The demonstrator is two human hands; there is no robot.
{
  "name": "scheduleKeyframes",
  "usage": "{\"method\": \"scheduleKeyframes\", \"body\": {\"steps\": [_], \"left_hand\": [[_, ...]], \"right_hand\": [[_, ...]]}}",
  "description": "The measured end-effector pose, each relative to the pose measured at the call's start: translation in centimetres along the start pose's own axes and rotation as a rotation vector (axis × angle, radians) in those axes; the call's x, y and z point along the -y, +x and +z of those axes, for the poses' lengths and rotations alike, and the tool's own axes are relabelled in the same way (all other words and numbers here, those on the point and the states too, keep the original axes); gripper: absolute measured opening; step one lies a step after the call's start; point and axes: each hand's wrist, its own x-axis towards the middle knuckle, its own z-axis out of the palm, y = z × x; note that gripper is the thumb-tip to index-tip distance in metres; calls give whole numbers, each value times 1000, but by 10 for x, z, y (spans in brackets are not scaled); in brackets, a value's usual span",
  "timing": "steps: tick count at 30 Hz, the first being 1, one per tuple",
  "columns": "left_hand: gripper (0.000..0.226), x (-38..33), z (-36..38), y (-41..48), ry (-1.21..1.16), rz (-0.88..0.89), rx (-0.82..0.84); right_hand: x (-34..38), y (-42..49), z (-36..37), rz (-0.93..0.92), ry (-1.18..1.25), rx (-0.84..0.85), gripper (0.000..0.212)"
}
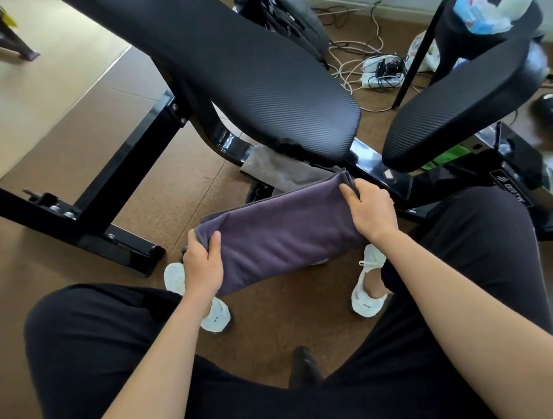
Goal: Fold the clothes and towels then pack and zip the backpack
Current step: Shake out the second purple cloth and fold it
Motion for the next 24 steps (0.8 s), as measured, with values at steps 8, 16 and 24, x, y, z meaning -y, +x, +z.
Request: {"method": "scheduleKeyframes", "body": {"steps": [8,16,24], "left_hand": [[30,-12,-22,2,160,175,-151],[28,-8,-21,1,-120,-42,-128],[31,-16,2,-17,-231,-26,-14]], "right_hand": [[6,-11,0,-143,-128,-39,30],[11,-14,9,11,198,37,47],[22,-40,36,213,551,151,54]]}}
